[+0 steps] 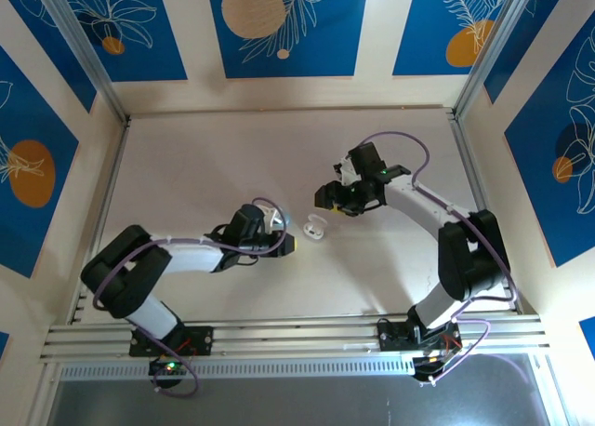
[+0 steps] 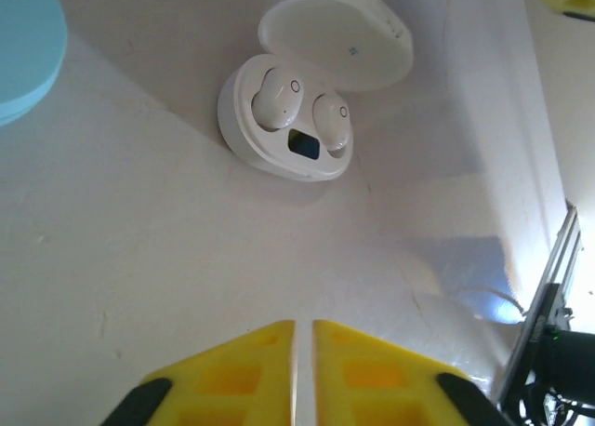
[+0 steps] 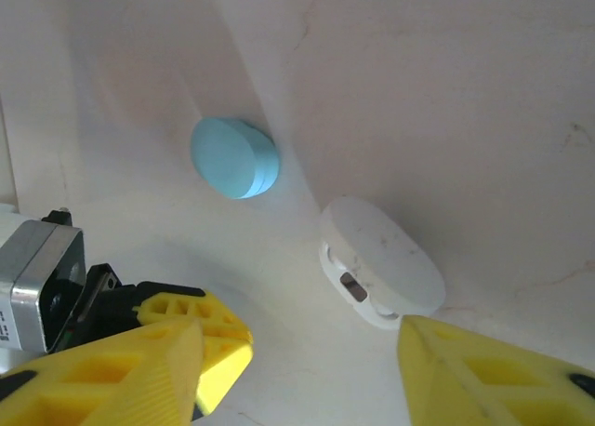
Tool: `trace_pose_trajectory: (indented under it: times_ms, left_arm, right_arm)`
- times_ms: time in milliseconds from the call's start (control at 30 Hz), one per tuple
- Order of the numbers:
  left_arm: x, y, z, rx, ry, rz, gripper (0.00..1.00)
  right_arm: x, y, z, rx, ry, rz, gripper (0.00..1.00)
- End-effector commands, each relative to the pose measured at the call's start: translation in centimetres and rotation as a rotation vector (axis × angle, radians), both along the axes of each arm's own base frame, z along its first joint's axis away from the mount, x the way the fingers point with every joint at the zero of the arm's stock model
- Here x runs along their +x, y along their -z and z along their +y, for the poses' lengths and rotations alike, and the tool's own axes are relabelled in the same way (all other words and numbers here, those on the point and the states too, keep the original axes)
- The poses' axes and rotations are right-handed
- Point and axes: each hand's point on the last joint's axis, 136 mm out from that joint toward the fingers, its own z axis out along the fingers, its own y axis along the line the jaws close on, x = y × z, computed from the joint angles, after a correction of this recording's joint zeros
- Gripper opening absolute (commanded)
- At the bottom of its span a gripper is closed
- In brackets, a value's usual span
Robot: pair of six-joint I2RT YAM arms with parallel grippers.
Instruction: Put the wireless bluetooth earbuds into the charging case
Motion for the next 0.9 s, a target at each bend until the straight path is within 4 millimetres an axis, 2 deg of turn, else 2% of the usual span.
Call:
trace_pose_trajectory:
  times_ms: [0, 67, 267, 500, 867]
  left_arm:
    - [1.4, -1.0, -1.5, -0.059, -0.009, -0.014, 0.05]
    - [1.6, -0.5, -1.7, -0.053, -0.012, -0.003, 0.00]
    - [2.1, 0.6, -2.4, -0.047, -0.009, 0.018, 0.00]
    - [2.1, 1.7, -2.9, -0.052, -0.005, 0.040, 0.00]
    - [2.7, 1.8, -3.7, -0.071, 0.002, 0.039, 0.00]
  right_arm:
    - [0.6, 0.4, 0.2, -0.003, -0.018, 0.015, 0.51]
    - [1.0, 0.8, 0.4, -0.002, -0.022, 0.019, 0.44]
    - [1.8, 2.0, 0.7, -0.006, -0.034, 0.045, 0.30]
    - [1.7, 3.0, 1.2, 0.006, -0.045, 0.075, 0.23]
    - [1.0, 3.7, 1.6, 0.006, -0.049, 0.093, 0.22]
